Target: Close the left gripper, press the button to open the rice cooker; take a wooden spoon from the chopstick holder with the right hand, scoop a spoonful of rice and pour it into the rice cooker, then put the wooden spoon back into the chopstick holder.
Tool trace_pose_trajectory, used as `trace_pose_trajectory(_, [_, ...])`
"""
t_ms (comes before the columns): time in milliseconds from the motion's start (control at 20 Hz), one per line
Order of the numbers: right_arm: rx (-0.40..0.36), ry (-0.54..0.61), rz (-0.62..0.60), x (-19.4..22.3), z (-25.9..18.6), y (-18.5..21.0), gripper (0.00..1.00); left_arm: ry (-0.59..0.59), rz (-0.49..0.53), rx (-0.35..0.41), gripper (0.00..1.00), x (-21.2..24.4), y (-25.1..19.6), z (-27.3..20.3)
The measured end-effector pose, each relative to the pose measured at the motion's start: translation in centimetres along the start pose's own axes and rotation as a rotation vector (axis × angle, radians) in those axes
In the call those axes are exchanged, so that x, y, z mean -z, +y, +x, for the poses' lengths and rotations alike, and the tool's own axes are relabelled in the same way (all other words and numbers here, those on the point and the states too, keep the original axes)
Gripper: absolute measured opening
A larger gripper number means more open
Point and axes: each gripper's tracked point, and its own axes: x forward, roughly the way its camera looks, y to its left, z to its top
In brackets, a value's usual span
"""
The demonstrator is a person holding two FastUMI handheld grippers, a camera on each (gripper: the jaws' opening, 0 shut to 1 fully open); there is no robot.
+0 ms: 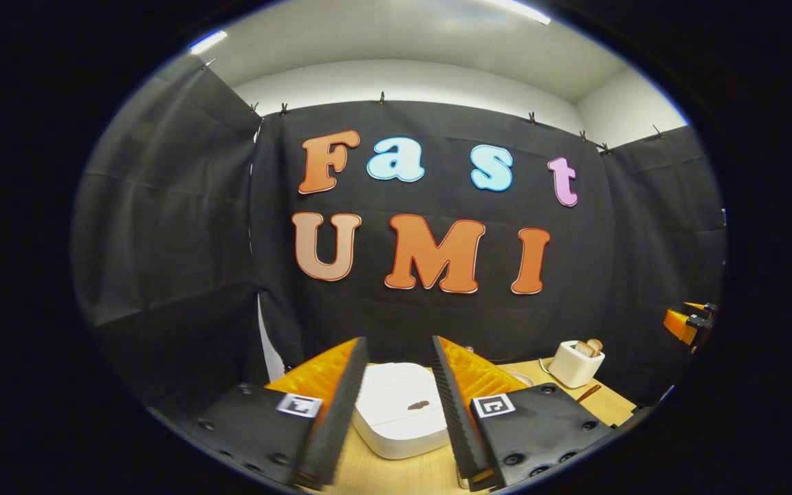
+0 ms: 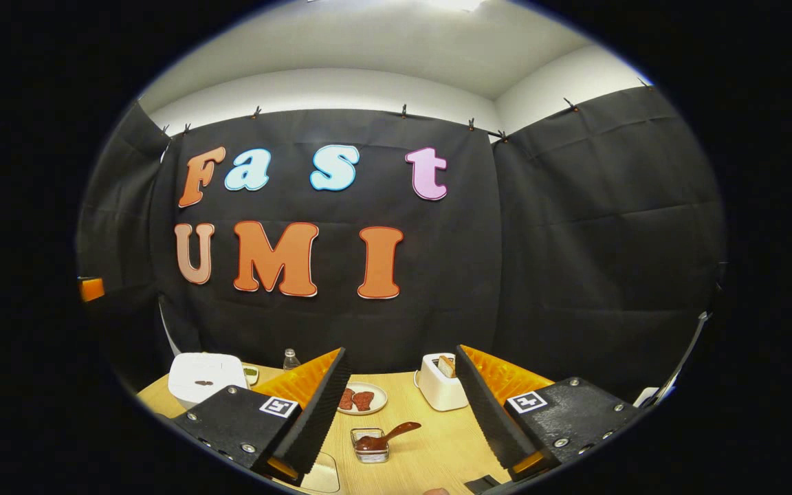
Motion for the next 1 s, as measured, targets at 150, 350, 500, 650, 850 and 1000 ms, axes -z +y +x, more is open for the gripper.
trace_pose_trajectory(150, [0.007,-0.003,-0.008,-0.1,-0.2,0.0,0.95,0.015,-0.003,0.006,0.27,0.5,0.2,0.2])
trace_pose_trajectory(350, [0.012,-0.015,-0.014,-0.4,-0.5,-0.2,0.95,0.026,-0.01,-0.003,0.05,0.8,0.7,0.1])
trace_pose_trajectory(500, [0.019,-0.008,-0.017,-0.1,-0.3,-0.4,0.95,0.056,-0.011,0.033,0.05,1.7,-0.4,1.1])
trace_pose_trajectory(650, [0.024,0.004,-0.021,0.2,-0.1,-0.7,0.95,0.097,0.02,0.048,0.05,2.8,-0.9,2.5])
trace_pose_trajectory(850, [0.037,0.021,-0.026,1.0,0.3,-1.3,0.95,0.137,0.023,0.09,0.05,4.4,-2.5,5.3])
trace_pose_trajectory(1000, [0.043,0.033,-0.02,1.5,0.8,-1.8,0.95,0.167,0.021,0.117,0.05,6.4,-3.6,7.9])
